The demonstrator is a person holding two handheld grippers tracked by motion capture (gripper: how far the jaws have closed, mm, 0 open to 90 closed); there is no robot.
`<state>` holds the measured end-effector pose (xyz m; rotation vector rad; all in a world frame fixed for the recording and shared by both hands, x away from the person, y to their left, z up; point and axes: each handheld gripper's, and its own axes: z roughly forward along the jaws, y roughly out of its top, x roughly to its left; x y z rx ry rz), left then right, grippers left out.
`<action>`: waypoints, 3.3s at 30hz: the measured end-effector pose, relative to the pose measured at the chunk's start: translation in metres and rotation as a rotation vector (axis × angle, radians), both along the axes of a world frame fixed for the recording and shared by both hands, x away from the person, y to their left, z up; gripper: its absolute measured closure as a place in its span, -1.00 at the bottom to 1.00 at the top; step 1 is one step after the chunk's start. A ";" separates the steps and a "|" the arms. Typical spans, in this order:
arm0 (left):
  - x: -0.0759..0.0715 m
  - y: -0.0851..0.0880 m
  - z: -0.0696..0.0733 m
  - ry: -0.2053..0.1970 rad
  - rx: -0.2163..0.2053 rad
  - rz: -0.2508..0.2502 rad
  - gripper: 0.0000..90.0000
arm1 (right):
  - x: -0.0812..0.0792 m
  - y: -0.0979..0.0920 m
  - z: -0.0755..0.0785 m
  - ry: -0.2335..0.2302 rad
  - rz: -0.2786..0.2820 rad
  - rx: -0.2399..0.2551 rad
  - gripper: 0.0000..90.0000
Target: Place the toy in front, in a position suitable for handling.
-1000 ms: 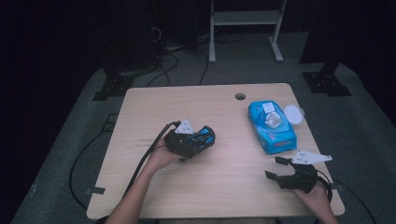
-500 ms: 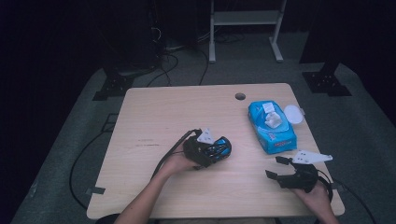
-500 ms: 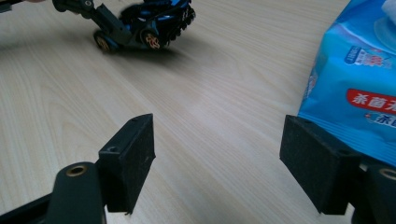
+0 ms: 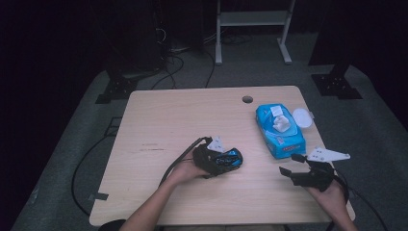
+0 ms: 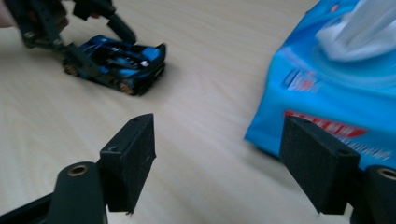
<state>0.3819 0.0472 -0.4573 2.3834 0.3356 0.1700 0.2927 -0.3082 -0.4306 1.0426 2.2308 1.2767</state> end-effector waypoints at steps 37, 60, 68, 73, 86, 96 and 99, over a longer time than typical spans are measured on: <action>-0.022 0.062 0.007 -0.048 -0.101 0.063 -0.70 | 0.120 0.009 0.010 -0.012 -0.265 -0.141 0.26; -0.022 0.066 0.005 -0.075 -0.110 0.073 -0.71 | 0.059 0.008 0.062 -0.161 -0.099 0.031 0.90; -0.023 0.063 0.003 -0.077 -0.106 0.068 -0.71 | 0.020 0.066 0.051 -0.115 0.150 0.011 0.90; -0.022 0.065 0.002 -0.071 -0.105 0.065 -0.71 | 0.015 0.102 0.033 -0.026 0.260 -0.023 0.90; -0.022 0.065 0.000 -0.062 -0.106 0.058 -0.71 | 0.037 0.144 0.008 0.101 0.377 -0.155 0.33; -0.019 0.067 -0.004 -0.005 -0.080 0.046 -0.70 | 0.054 0.156 -0.004 0.109 0.364 -0.146 0.19; -0.019 0.067 -0.006 0.006 -0.070 0.041 -0.68 | 0.061 0.157 -0.008 0.132 0.351 -0.115 0.26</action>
